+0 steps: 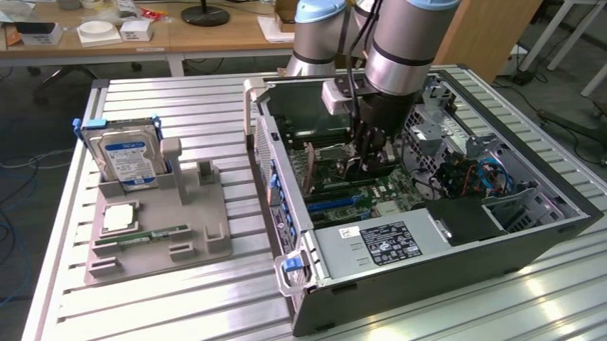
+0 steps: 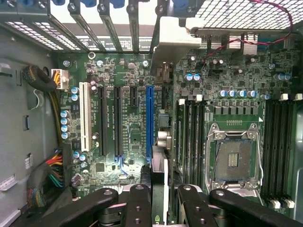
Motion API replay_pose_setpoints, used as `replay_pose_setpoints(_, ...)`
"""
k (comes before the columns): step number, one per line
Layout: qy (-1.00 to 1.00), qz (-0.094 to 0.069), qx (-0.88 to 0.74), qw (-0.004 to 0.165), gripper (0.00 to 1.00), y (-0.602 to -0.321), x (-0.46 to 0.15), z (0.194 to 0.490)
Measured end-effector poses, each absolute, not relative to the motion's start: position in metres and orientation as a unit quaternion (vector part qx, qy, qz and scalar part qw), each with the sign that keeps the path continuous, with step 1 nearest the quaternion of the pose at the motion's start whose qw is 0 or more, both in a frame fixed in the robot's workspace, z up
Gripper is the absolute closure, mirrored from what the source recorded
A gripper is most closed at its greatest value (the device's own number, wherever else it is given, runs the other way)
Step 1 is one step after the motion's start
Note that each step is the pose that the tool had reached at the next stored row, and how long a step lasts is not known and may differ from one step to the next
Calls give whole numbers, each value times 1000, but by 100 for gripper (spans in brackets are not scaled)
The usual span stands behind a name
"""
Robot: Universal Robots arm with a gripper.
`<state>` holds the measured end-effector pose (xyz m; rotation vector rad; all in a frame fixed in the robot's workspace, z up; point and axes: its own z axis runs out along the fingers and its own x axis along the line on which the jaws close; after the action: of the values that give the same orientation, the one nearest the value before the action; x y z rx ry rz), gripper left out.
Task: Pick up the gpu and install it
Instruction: 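Insert the gpu into the slot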
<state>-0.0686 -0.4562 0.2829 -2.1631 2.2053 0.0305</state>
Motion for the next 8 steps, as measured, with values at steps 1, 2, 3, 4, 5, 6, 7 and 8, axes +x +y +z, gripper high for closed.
replay_pose_setpoints(1, 714, 10, -700, 26, 74, -456, -69, 283)
replay_pose_setpoints(2, 714, 10, -700, 26, 74, -456, -69, 283)
replay_pose_setpoints(3, 714, 10, -700, 26, 74, -456, -70, 282)
replay_pose_setpoints(4, 714, 10, -700, 26, 74, -456, -72, 282)
replay_pose_setpoints(5, 714, 10, -700, 26, 74, -456, -74, 282)
replay_pose_setpoints(6, 714, 10, -700, 26, 74, -456, -75, 281)
replay_pose_setpoints(7, 714, 10, -700, 26, 74, -456, -75, 281)
replay_pose_setpoints(8, 714, 10, -700, 26, 74, -456, -75, 281)
